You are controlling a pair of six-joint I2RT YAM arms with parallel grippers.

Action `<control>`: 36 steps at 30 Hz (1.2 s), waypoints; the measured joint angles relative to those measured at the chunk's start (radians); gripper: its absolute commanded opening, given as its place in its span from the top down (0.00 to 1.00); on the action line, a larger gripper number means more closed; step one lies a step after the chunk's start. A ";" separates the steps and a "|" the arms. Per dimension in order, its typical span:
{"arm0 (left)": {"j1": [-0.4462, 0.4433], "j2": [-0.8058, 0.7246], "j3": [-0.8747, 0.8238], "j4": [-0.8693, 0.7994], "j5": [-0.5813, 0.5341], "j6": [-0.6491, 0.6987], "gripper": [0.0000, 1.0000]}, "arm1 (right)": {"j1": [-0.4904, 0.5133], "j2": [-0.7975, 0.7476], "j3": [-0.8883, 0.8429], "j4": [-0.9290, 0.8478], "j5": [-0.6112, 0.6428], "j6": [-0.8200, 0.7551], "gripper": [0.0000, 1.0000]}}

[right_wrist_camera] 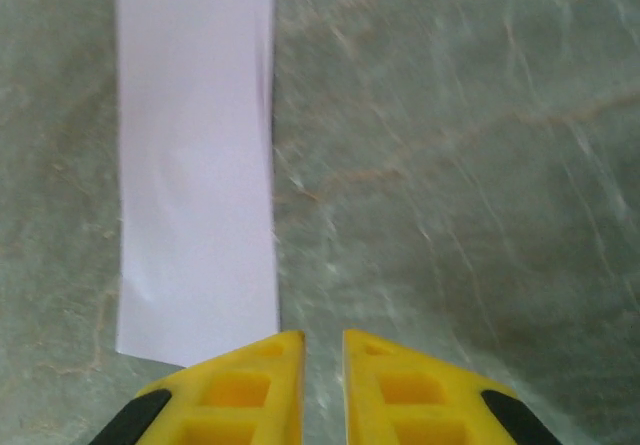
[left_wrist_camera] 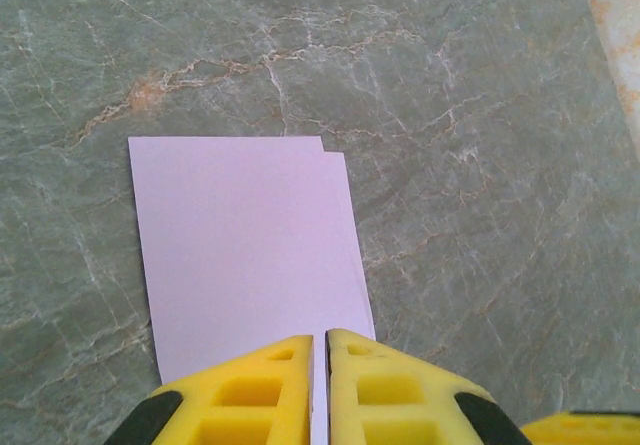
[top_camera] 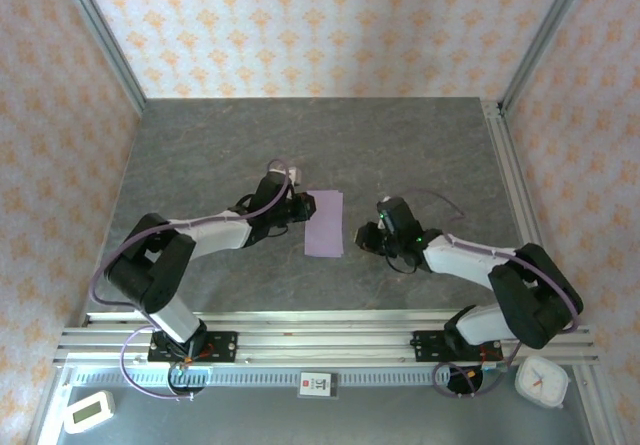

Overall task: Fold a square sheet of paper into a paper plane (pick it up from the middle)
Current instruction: Fold the triangle a second time at the center of the table.

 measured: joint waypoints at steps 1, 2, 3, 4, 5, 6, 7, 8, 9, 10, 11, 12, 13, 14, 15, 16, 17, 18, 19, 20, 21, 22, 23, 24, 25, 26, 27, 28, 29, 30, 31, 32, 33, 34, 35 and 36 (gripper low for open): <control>0.000 0.010 0.000 0.009 0.000 0.000 0.87 | 0.000 0.000 -0.016 0.015 -0.005 0.011 0.83; 0.000 0.021 0.001 0.016 0.000 0.000 0.87 | 0.000 0.000 -0.024 0.029 -0.008 0.021 0.83; 0.000 0.036 0.002 0.024 0.002 0.000 0.87 | 0.000 0.000 -0.033 0.045 -0.012 0.031 0.82; 0.000 0.048 0.002 0.029 0.003 0.000 0.87 | 0.000 0.000 -0.040 0.058 -0.016 0.040 0.81; -0.002 0.058 0.002 0.032 0.003 -0.001 0.87 | 0.000 0.000 -0.046 0.076 -0.022 0.048 0.79; -0.002 0.069 0.002 0.036 0.005 -0.003 0.87 | 0.000 0.001 -0.049 0.089 -0.027 0.055 0.77; -0.004 0.077 0.001 0.040 0.006 -0.006 0.87 | 0.000 0.001 -0.052 0.101 -0.034 0.062 0.76; -0.004 0.081 0.000 0.046 0.007 -0.009 0.87 | 0.000 0.003 -0.053 0.112 -0.038 0.068 0.75; -0.008 0.085 -0.002 0.054 0.006 -0.012 0.87 | 0.000 0.005 -0.054 0.126 -0.045 0.073 0.74; -0.010 0.087 -0.006 0.069 0.007 -0.016 0.87 | 0.000 0.010 -0.055 0.138 -0.052 0.077 0.73; -0.011 0.089 -0.011 0.078 0.007 -0.019 0.87 | 0.000 0.013 -0.055 0.147 -0.057 0.081 0.72; -0.013 0.092 -0.018 0.093 0.007 -0.020 0.87 | 0.000 0.017 -0.055 0.156 -0.064 0.085 0.71; -0.016 0.097 -0.024 0.104 0.007 -0.023 0.87 | 0.000 0.022 -0.056 0.167 -0.072 0.088 0.70; -0.017 0.103 -0.030 0.112 0.007 -0.026 0.87 | 0.000 0.027 -0.056 0.175 -0.080 0.090 0.69; -0.017 0.111 -0.035 0.121 0.006 -0.027 0.87 | 0.000 0.034 -0.056 0.184 -0.087 0.094 0.68; -0.017 0.121 -0.041 0.127 0.006 -0.027 0.87 | 0.000 0.043 -0.056 0.194 -0.095 0.097 0.68; -0.017 0.127 -0.046 0.129 0.006 -0.027 0.87 | 0.000 0.051 -0.056 0.202 -0.102 0.098 0.68; -0.017 0.132 -0.053 0.129 0.006 -0.027 0.87 | 0.000 0.059 -0.056 0.208 -0.108 0.101 0.68; -0.017 0.132 -0.061 0.129 0.006 -0.027 0.87 | 0.000 0.065 -0.057 0.213 -0.113 0.104 0.68; -0.017 0.132 -0.067 0.129 0.006 -0.027 0.87 | 0.000 0.069 -0.058 0.219 -0.117 0.106 0.68; -0.017 0.131 -0.072 0.129 0.006 -0.027 0.87 | 0.000 0.071 -0.060 0.223 -0.120 0.108 0.68; -0.017 0.128 -0.074 0.128 0.006 -0.027 0.87 | 0.000 0.072 -0.060 0.227 -0.124 0.113 0.68; -0.017 0.121 -0.079 0.128 0.007 -0.027 0.87 | 0.000 0.072 -0.062 0.232 -0.127 0.115 0.68; -0.017 0.107 -0.082 0.125 0.007 -0.030 0.87 | 0.002 0.072 -0.062 0.233 -0.131 0.116 0.67; -0.017 0.089 -0.085 0.124 0.008 -0.035 0.87 | 0.003 0.072 -0.063 0.238 -0.133 0.117 0.67; -0.018 0.071 -0.086 0.123 0.011 -0.037 0.87 | 0.006 0.072 -0.063 0.240 -0.133 0.120 0.67; -0.020 0.050 -0.086 0.124 0.011 -0.040 0.87 | 0.009 0.072 -0.064 0.245 -0.136 0.123 0.67; -0.024 0.028 -0.087 0.125 0.014 -0.045 0.87 | 0.013 0.073 -0.065 0.248 -0.137 0.124 0.67; -0.031 0.012 -0.088 0.128 0.016 -0.048 0.87 | 0.016 0.074 -0.066 0.250 -0.138 0.124 0.67; -0.039 -0.005 -0.091 0.134 0.020 -0.053 0.87 | 0.021 0.077 -0.066 0.254 -0.139 0.125 0.67; -0.047 -0.016 -0.095 0.142 0.026 -0.058 0.87 | 0.025 0.082 -0.067 0.256 -0.139 0.128 0.67; -0.056 -0.024 -0.102 0.150 0.031 -0.064 0.87 | 0.028 0.086 -0.068 0.257 -0.139 0.131 0.67; -0.065 -0.029 -0.110 0.154 0.034 -0.071 0.86 | 0.033 0.092 -0.068 0.259 -0.139 0.133 0.67; -0.075 -0.031 -0.123 0.163 0.037 -0.077 0.87 | 0.037 0.097 -0.068 0.262 -0.139 0.135 0.67; -0.082 -0.031 -0.135 0.170 0.039 -0.081 0.87 | 0.040 0.102 -0.068 0.263 -0.139 0.136 0.67; -0.091 -0.031 -0.153 0.177 0.041 -0.090 0.86 | 0.045 0.108 -0.068 0.267 -0.139 0.138 0.67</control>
